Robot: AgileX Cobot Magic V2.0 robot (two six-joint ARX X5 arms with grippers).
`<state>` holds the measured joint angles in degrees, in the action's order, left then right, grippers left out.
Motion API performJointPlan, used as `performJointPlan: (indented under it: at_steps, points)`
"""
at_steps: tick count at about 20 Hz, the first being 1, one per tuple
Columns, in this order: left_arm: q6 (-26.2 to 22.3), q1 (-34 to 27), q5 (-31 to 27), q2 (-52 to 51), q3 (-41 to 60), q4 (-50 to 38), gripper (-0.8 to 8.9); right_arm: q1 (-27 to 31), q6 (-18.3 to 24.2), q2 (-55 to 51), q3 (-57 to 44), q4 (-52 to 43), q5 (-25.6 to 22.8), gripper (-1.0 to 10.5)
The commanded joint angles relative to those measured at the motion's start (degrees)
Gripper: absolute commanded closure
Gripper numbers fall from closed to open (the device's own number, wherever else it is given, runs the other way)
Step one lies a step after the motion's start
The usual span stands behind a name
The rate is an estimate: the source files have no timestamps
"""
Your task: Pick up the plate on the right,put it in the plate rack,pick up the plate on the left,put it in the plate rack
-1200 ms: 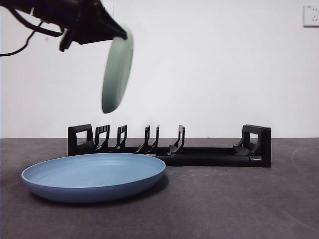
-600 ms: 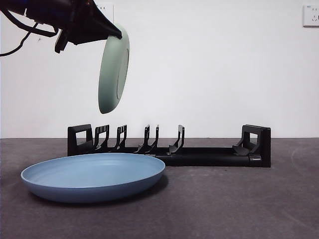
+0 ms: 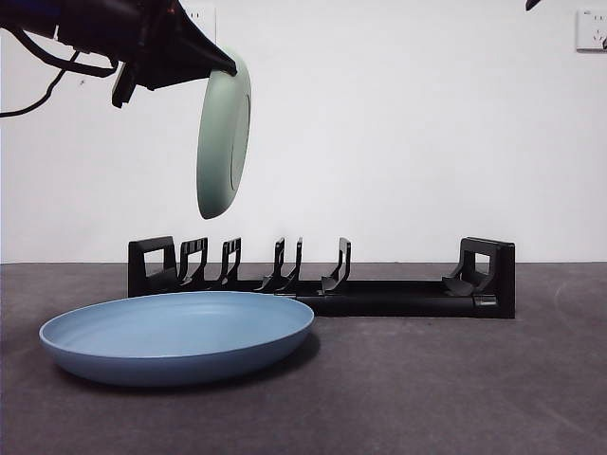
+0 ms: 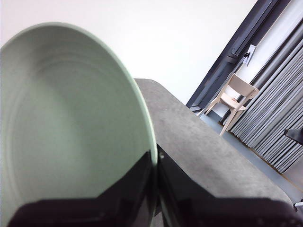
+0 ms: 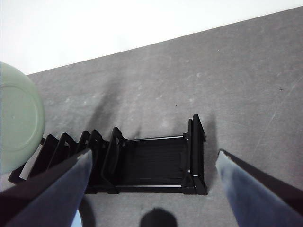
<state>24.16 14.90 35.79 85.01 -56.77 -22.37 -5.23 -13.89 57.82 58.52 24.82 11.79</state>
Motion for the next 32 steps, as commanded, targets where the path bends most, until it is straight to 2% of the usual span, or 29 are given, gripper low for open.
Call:
performJointPlan:
  at_steps: [1, 12, 19, 24, 26, 28, 30, 32]
  points:
    - [0.09, 0.00, 0.28, 1.18, 0.15, -1.18, 8.23, -0.02, 0.50, 0.28, 0.09, -0.37, -0.22, 5.1]
    - [-1.18, 0.02, -0.85, 6.71, 0.15, -0.50, 8.23, -0.02, 0.50, 0.37, 0.09, -0.33, -0.17, 5.1]
    - [-6.88, 0.57, -7.32, 7.28, 0.15, 8.33, 8.23, -0.04, 0.50, 0.37, 0.09, -0.33, -0.17, 5.1]
    - [-7.85, 0.57, -7.50, 7.28, 0.15, 10.45, 8.10, -0.04, 0.46, 0.70, 0.09, -0.31, -0.15, 5.1]
    - [-7.85, 0.57, -6.69, 7.28, 0.15, 10.36, 7.55, -0.04, 0.46, 0.76, 0.09, -0.24, -0.13, 5.1]
    - [-7.85, 0.57, -6.71, 7.26, 0.15, 10.36, 6.16, -0.09, 0.42, 0.87, 0.09, -0.24, 0.09, 5.1]
    - [-7.85, 0.57, -6.47, 7.13, 0.15, 10.43, 5.23, -0.09, 0.28, 1.11, 0.09, -0.15, 0.11, 5.1]
    - [-7.87, 0.55, -4.92, 6.95, 0.13, 10.36, 5.22, -0.09, 0.24, 1.36, 0.09, 0.00, 0.26, 5.1]
